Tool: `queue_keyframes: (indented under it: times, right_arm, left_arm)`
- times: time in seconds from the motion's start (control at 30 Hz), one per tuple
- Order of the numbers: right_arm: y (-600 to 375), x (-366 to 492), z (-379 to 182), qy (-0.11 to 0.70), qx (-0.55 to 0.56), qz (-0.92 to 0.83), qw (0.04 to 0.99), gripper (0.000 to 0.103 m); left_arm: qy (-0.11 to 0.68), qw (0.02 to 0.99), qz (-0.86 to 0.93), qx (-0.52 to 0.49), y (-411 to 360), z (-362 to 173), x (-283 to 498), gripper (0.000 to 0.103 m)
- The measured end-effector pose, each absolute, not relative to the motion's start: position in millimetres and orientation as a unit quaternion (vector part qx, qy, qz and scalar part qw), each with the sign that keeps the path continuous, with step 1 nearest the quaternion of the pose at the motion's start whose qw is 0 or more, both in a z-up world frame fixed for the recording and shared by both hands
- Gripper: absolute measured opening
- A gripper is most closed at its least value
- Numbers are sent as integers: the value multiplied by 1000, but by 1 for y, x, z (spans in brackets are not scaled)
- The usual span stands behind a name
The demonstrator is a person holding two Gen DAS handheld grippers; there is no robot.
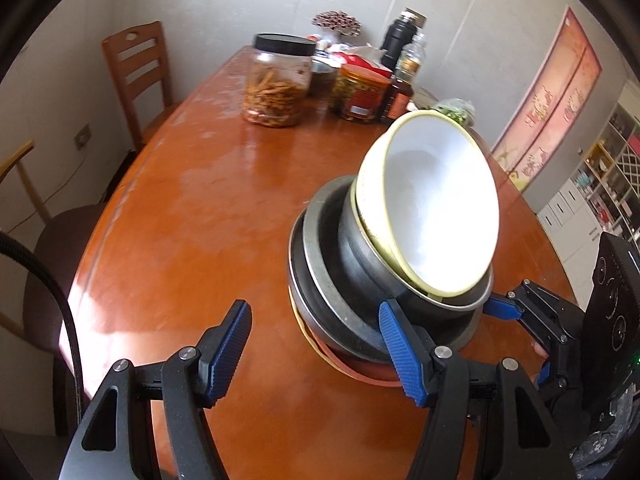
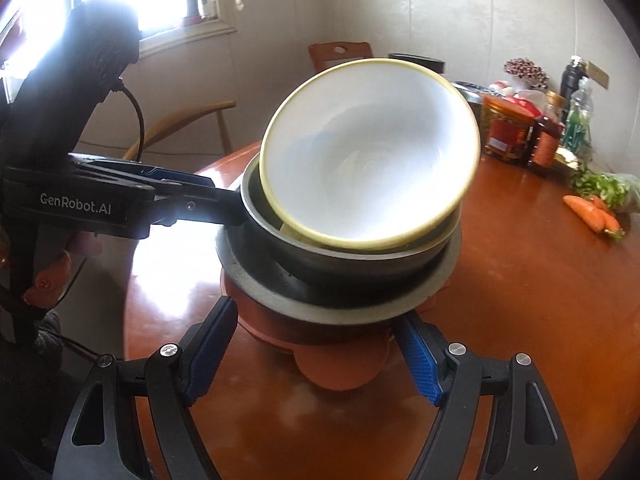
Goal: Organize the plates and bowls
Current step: 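Lower the nested basin stack onto the steel pans on the orange plate, then open both tools to release the stack and withdraw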
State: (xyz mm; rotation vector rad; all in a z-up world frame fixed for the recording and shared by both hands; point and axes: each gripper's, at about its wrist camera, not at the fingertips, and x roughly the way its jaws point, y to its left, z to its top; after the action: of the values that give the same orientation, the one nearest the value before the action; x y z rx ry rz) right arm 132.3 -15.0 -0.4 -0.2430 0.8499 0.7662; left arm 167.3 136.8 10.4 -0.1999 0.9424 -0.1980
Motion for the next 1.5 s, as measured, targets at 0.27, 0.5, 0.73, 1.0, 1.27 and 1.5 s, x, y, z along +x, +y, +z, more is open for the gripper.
queue_keyframes:
  times: [0.27,0.5,0.73,1.0,1.27,1.5]
  right_arm:
    - [-47,153,-3,395,-99,343,847,79]
    - [-70,165,-6,398,-94,330,851,79]
    - [-88,172,-6,396,-94,313,858,79]
    - [-100,175,-6,391,-96,295,867,79]
    - [-111,183,-7,391,-90,266,876,79]
    - [-114,188,-5,397,-76,270,874,79]
  left_arm:
    - [461,874,-130,-78,99,11,201,65]
    - [472,863,-167,-70,63,9,227,66]
    - [473,862,-173,-56,35,8,242,68]
    - [475,863,-164,-45,19,10,246,69]
    - [474,866,-154,-44,12,10,249,69]
    - [464,875,-130,-50,14,13,244,69]
